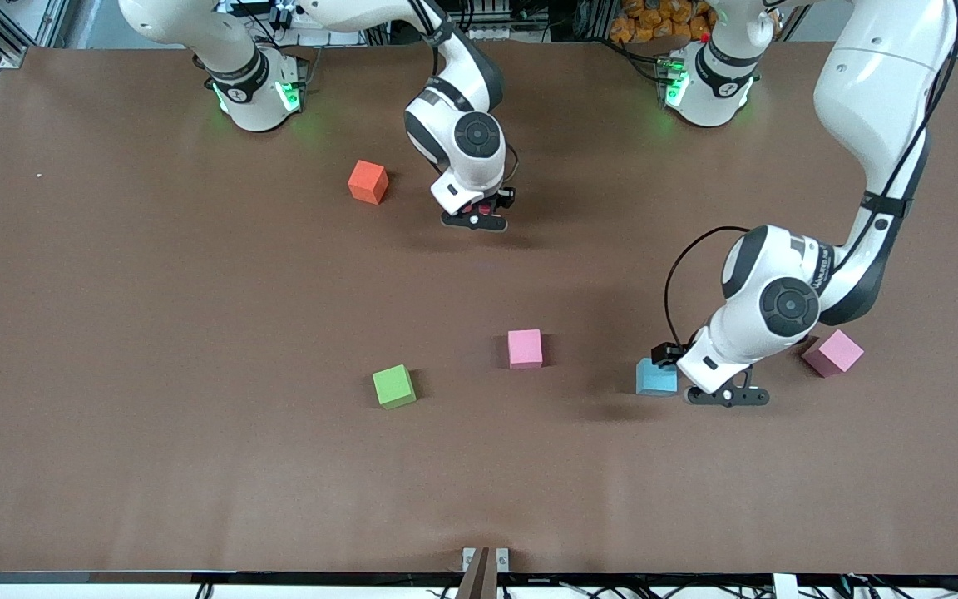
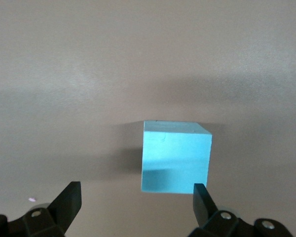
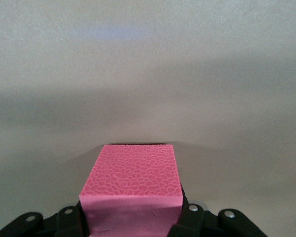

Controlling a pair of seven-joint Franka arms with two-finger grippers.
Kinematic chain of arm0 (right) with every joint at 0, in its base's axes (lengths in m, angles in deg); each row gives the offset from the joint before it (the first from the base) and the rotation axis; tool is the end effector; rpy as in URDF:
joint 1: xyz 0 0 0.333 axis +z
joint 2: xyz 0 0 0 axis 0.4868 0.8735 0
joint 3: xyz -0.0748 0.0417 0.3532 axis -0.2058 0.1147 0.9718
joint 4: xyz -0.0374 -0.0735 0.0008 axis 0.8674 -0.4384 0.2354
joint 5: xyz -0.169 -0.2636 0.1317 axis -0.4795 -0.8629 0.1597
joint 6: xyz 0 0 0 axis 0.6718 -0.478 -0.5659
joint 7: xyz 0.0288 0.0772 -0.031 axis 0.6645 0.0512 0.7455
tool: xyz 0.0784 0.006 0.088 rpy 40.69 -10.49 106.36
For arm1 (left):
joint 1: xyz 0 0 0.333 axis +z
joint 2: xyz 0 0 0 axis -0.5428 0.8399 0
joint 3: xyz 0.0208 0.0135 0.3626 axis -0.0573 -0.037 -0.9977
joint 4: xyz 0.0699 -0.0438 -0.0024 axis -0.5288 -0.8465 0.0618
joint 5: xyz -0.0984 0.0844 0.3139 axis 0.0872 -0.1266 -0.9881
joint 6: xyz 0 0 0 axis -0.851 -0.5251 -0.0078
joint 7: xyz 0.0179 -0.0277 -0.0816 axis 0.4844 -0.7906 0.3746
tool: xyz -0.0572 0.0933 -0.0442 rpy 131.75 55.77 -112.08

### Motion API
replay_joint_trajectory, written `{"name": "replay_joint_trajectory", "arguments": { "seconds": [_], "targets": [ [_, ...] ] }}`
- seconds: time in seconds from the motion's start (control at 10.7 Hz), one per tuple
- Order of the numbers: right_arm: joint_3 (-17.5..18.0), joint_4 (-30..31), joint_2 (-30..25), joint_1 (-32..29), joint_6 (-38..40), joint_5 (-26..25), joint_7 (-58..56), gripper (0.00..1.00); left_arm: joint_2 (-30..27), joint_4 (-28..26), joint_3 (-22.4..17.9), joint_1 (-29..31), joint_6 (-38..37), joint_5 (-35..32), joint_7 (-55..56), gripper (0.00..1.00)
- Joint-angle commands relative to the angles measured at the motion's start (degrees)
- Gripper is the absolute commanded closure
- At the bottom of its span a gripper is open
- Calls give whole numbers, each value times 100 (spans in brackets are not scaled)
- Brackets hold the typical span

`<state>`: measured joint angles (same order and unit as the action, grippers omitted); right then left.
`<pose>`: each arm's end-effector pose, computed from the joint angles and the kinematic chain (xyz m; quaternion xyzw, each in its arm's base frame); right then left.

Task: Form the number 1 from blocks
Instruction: 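Grasp the blue cube with the left gripper while the right gripper releases red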

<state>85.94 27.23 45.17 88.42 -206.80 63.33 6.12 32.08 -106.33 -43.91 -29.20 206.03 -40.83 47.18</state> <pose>0.3172 0.5155 0.2713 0.9921 -0.0571 -0.1099 0.0179 0.6441 -0.1504 0.3143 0.9996 -0.0264 -0.0074 0.0091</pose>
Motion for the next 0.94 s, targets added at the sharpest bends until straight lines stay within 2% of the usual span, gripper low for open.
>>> {"name": "replay_joint_trajectory", "arguments": {
  "seconds": [0.0, 0.09, 0.19, 0.47, 0.56, 0.66, 0.75, 0.84],
  "targets": [
    [-57, -83, -16, 187, 197, 12, 229, 61, 232, 252, -9, -278, -105, -214, -36, 0],
    [-65, -83, -8, 205, 189, 12, 335, 9, 285, 286, -1, -297, -105, -179, -1, 0],
    [-65, -100, -7, 223, 189, 3, 492, 0, 312, 365, -1, -297, -105, -161, 8, 0],
    [-109, -223, -95, 136, 197, 12, 739, 0, 391, 383, -9, -306, -105, -214, -9, 0],
    [-249, -258, -200, 22, 197, 12, 722, 0, 400, 392, -9, -306, -105, -214, -26, 0],
    [-589, -267, -392, -5, 223, -23, 635, 0, 496, 514, -9, -306, -105, -222, -35, 0],
    [-1089, -389, -455, -14, 232, -145, 234, 0, 592, 585, -18, -315, -105, -223, -27, 0],
    [-1355, -591, -369, -179, 224, -155, -388, 0, 672, 681, -36, -315, -105, -223, -53, 0]
  ]
}}
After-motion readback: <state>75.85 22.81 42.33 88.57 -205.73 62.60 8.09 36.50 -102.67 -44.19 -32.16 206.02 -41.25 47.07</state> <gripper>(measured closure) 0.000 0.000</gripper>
